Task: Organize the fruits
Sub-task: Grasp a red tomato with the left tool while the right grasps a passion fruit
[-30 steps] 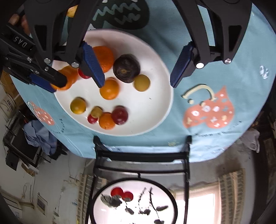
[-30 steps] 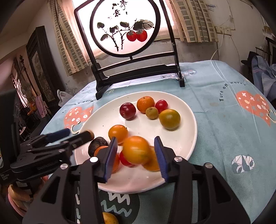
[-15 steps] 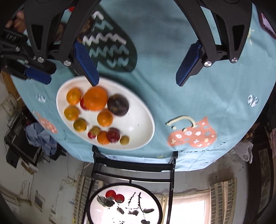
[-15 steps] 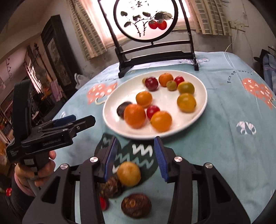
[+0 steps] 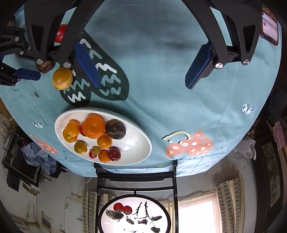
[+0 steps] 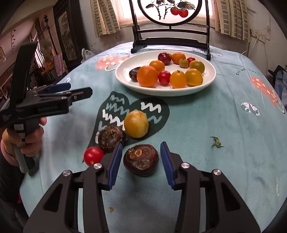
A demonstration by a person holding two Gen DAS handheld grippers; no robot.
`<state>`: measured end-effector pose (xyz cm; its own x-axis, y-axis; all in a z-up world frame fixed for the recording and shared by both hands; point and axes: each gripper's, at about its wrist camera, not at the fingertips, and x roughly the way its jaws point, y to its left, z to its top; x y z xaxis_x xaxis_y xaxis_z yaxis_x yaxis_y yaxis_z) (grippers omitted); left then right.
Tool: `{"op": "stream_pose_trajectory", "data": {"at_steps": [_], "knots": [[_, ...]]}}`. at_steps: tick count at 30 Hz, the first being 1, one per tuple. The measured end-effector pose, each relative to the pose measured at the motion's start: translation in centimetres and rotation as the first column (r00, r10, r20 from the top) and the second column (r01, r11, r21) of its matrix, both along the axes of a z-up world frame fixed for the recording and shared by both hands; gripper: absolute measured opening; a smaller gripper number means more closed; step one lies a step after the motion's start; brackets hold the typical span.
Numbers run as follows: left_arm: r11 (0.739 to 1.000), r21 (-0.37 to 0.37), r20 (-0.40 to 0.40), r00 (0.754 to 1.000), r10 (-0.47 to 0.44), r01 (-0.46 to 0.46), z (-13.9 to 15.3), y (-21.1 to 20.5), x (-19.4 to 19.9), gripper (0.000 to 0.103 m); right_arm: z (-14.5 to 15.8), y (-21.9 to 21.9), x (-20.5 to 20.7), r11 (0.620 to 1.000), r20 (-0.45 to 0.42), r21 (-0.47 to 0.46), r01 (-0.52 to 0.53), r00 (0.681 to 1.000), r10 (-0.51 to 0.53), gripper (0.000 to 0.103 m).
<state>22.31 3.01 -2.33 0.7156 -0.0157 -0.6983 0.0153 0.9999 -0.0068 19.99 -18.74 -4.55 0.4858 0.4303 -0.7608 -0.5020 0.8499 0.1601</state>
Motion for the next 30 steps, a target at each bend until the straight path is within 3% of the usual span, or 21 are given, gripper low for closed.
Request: {"op": "stream_pose_trajectory", "data": {"at_steps": [10,17,20,21,24,28,30], "knots": [[1.000,0.002,-0.015,1.000,0.019,-0.019,-0.2,0.3,0.0,0.097,-0.9,0.7,0.0,0.998,-0.026,-0.059,-0.017,1.000,0.016,0.044],[0.999,-0.046,-0.048,0.999,-0.009,0.007,-0.3,0.2,-0.1,0.097,-0.9,0.0,0.4,1.000,-0.044,-0.012,-0.003,0.999,0.003,0.043],[0.993,-0.083,-0.057,0.995,-0.087,0.082,-0.3,-0.7,-0.7,0.097,-0.5,-1.1,0.7,0.998,-0.051,0.056,0.034,0.998,-0.031,0.042],[0.987,-0.097,-0.062,0.988,-0.138,0.132,-0.3,-1.2,-1.1,0.096,-0.2,-1.7,0.9,0.994,-0.053,0.092,0.055,0.997,-0.050,0.043],[0.934,-0.144,-0.079,0.937,-0.341,0.327,-0.4,-3.3,-2.5,0.094,0.2,-3.2,1.4,0.983,-0.068,0.141,0.120,0.991,-0.111,0.043],[0.877,-0.099,-0.108,0.871,-0.479,0.471,-1.4,-6.1,-4.7,0.069,-0.2,-4.3,2.0,0.971,-0.112,0.146,0.189,0.978,-0.174,0.042],[0.865,-0.104,-0.145,0.853,-0.502,0.491,-2.3,-6.7,-5.1,0.058,-0.2,-4.3,2.1,0.970,-0.113,0.139,0.197,0.977,-0.182,0.042]]}}
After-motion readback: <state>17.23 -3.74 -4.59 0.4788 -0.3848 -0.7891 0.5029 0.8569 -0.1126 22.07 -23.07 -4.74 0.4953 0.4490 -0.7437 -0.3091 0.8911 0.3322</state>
